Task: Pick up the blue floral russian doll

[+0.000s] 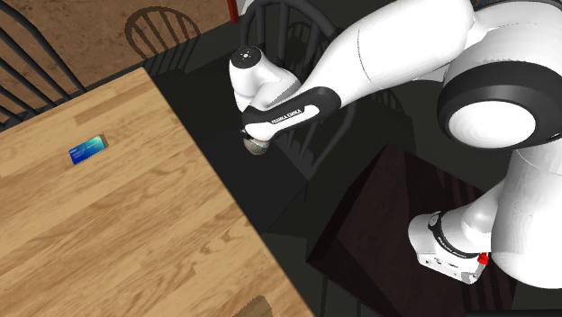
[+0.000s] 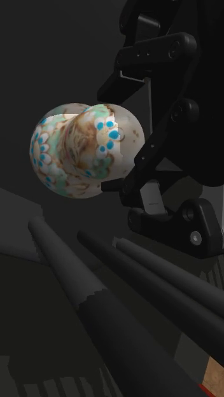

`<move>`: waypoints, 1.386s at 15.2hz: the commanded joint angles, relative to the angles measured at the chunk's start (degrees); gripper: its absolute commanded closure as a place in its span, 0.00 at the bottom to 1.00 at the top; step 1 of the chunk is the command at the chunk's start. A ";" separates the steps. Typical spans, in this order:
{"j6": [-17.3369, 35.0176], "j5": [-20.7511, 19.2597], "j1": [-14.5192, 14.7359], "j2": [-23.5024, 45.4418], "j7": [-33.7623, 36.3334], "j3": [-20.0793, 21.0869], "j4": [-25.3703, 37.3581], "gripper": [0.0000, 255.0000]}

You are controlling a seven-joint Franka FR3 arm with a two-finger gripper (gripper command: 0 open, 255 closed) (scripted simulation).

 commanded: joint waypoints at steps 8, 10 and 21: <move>0.02 -0.01 0.01 0.06 0.03 -0.01 -0.04 1.00; -1.03 0.14 -0.06 -1.04 -0.13 0.10 -0.09 1.00; -7.19 0.99 -0.39 -6.47 -0.98 0.65 0.67 1.00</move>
